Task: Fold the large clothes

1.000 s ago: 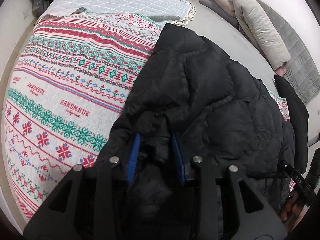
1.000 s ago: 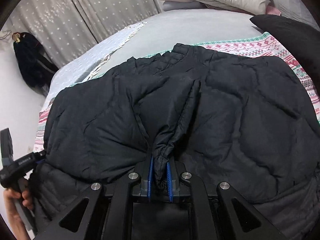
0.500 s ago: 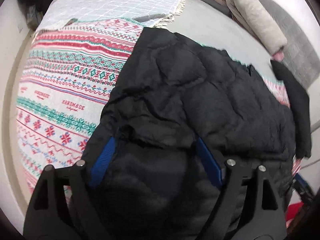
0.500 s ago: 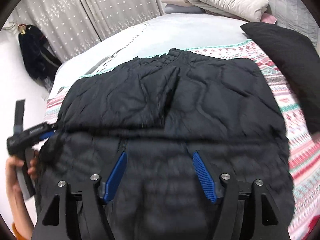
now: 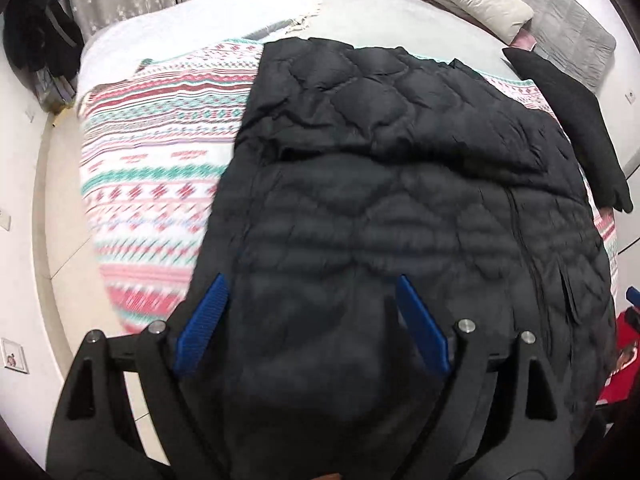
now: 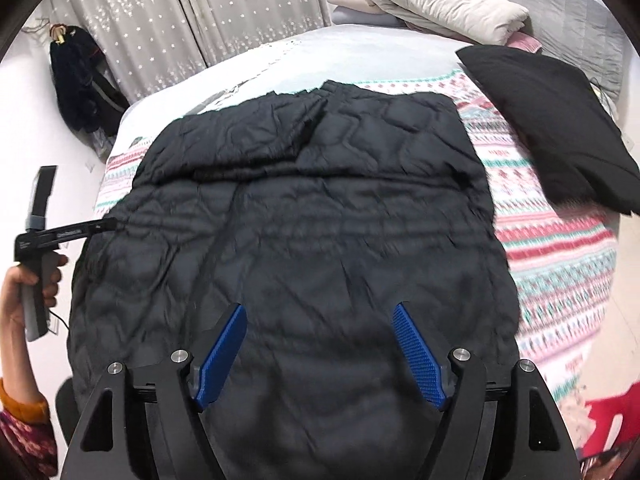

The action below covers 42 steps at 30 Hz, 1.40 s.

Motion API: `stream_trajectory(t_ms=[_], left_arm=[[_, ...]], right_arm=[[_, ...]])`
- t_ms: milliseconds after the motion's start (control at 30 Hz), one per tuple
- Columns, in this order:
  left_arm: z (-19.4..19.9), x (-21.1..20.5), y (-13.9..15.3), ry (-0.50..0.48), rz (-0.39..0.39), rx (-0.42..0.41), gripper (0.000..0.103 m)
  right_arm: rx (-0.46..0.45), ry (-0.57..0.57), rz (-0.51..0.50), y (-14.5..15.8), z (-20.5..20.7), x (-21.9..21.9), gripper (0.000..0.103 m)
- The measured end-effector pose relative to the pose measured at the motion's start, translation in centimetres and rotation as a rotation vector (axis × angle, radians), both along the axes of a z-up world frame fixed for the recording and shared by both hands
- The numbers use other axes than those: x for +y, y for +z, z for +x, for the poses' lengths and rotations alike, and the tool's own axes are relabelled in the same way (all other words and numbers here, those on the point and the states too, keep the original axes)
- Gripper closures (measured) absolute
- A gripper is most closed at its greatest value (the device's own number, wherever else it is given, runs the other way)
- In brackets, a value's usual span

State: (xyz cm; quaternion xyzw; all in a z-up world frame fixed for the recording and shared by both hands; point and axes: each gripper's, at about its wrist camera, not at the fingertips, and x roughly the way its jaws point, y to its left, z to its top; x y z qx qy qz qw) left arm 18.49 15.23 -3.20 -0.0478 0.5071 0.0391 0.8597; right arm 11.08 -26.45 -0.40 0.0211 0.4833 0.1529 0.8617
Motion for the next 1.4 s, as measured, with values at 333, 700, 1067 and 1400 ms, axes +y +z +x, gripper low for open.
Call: stream_trajectory(t_ms=[333, 700, 1067, 1400], left_arm=[[-7.5, 0.6, 0.0, -0.029, -0.067, 0.001, 0.017], [-11.6, 2.7, -0.5, -0.070, -0.156, 0.052, 0.017], [-12.5, 5.9, -3.0, -0.024, -0.293, 0.043, 0.017], [-12.1, 6.0, -5.5, -0.097, -0.307, 0.046, 0.017]], right_arm=[[0.030, -0.041, 0.002, -1.4, -5.2, -4.5, 0.026], [0.101, -0.082, 0.121, -2.1, -8.0, -11.0, 0.026], [0.228, -0.184, 0.259, -5.9, -8.0, -16.1, 0.026], [0.250, -0.168, 0.181, -7.1, -7.3, -14.4, 0.026]])
